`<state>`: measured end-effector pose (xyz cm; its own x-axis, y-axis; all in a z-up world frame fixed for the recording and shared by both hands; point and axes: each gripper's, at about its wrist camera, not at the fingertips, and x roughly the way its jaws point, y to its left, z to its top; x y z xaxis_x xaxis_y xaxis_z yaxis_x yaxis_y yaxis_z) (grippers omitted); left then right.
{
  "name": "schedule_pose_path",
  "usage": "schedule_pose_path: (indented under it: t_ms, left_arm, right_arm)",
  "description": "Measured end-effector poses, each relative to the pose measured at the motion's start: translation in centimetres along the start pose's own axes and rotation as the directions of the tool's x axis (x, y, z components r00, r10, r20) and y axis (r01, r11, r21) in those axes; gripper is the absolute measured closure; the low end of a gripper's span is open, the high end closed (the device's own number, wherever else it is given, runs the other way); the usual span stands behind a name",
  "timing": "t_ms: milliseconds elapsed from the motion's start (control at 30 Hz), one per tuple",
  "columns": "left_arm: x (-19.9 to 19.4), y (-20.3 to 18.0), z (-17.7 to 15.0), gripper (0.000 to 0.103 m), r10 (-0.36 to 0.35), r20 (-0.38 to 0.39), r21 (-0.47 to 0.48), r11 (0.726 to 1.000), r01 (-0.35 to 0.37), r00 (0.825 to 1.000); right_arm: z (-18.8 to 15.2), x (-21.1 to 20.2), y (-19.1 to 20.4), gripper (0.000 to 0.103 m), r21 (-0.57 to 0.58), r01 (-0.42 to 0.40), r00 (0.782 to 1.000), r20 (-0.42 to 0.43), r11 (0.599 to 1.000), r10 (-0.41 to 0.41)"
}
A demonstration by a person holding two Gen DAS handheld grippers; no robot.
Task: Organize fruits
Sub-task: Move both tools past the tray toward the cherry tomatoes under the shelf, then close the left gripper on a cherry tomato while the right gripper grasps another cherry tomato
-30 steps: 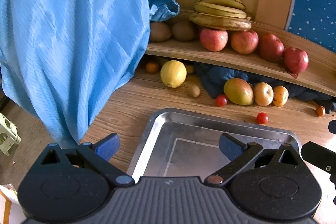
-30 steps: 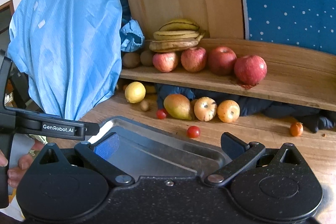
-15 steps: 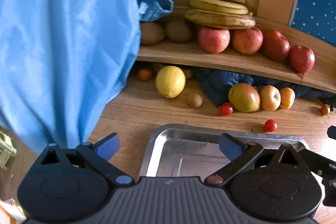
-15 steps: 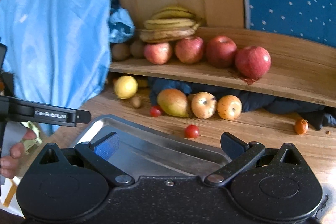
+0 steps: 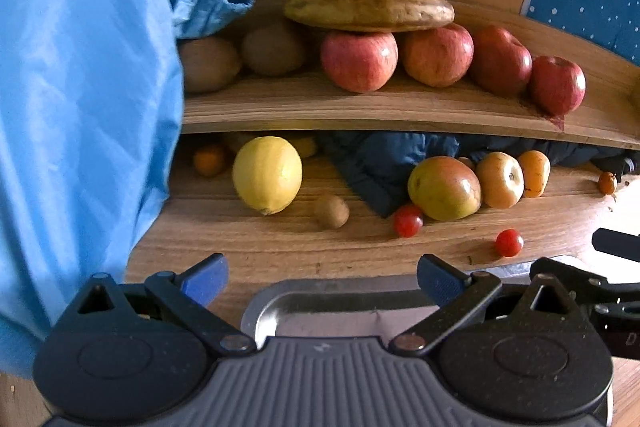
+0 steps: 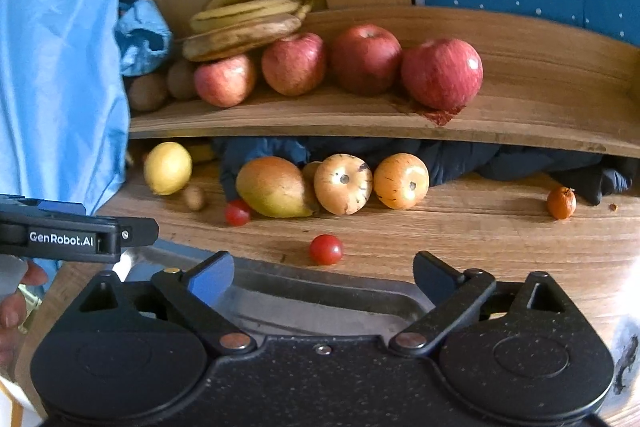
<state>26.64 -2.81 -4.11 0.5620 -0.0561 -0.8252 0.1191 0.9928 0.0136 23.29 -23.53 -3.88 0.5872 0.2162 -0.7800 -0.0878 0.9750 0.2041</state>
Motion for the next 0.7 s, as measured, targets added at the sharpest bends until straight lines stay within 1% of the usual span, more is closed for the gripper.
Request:
schedule_pose_path:
  t_ms: [67,200,433,600,700]
  left_arm:
    - [0.6,0.1,0.3,0.001,-0.009,-0.01,0.007,1.0,0.009,1.0]
    - [1.9,0.3,0.9,0.004,-0.031,-0.028,0.024,0.999,0.032,0.999]
    - [3.5,-0.1,1.8,0.008,-0.071,-0.05,0.055,0.996,0.074,0.996]
    - [3.9,-0.8,2.0,0.011,-0.122,-0.066,0.09,0.988,0.128,0.99]
    - [4.1,-1.5,1.8,0.014,-0.152,-0.076,0.107,0.981,0.159,0.986]
  right_arm:
    - [0.2,0.6,0.2,0.012,0.015,0.014,1.0,-0.002,1.0,-0.014]
    - [0.5,1.7,0.4,0.014,0.044,0.041,0.999,-0.009,0.998,-0.041]
    - [0.7,3.4,0.7,0.023,0.071,0.056,0.998,-0.031,0.996,-0.054]
    - [0.8,4.3,0.7,0.029,0.076,0.067,0.997,-0.054,0.995,-0.063]
    - [0.9,4.8,0.6,0.036,0.081,0.076,0.995,-0.067,0.994,-0.071]
